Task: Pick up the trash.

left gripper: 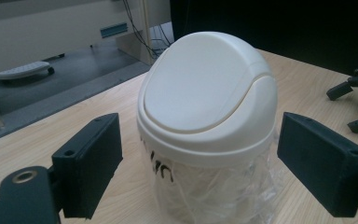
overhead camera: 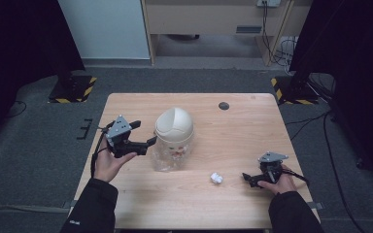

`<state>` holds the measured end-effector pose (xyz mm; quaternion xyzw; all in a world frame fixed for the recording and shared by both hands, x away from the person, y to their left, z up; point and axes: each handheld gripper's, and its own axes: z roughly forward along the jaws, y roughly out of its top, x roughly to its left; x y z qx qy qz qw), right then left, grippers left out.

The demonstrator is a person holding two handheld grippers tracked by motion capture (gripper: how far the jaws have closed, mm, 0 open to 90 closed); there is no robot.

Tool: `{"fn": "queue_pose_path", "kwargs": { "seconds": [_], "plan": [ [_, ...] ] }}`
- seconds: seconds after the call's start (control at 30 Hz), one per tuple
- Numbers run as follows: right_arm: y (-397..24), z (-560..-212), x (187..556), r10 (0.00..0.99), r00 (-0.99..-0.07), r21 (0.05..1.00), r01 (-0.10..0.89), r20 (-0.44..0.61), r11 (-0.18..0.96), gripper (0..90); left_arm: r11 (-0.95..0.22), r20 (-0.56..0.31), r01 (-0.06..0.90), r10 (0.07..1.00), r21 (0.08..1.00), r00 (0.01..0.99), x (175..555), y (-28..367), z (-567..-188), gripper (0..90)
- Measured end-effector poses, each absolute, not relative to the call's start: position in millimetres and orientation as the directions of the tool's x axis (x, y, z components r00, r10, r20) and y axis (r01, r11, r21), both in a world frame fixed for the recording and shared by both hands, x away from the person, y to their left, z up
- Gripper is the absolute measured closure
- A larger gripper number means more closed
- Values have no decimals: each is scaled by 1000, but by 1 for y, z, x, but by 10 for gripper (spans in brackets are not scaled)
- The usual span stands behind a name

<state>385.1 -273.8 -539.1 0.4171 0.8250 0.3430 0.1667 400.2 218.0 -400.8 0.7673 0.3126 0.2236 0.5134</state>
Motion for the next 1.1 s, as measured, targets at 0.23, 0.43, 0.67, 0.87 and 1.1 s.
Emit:
{"fn": "queue_pose_path", "kwargs": {
  "seconds": [0.23, 0.43, 0.67, 0.87, 1.1],
  "plan": [
    [-274, -539, 385, 803, -596, 705, 574, 11, 417, 6, -300, 29, 244, 683, 922, 729, 408, 200, -403, 137],
    [-274, -539, 385, 803, -596, 704, 574, 11, 417, 6, -330, 31, 251, 659, 910, 752, 411, 186, -409, 137],
    [-274, -539, 385, 803, -596, 704, 574, 11, 417, 6, -352, 35, 258, 648, 900, 761, 418, 173, -413, 141],
    [-274, -539, 385, 803, -596, 704, 574, 11, 417, 6, -374, 44, 259, 638, 890, 769, 422, 162, -413, 141],
    [-274, -539, 385, 803, -596, 704, 574, 11, 417, 6, -393, 41, 277, 636, 877, 771, 425, 155, -417, 142]
  ]
}}
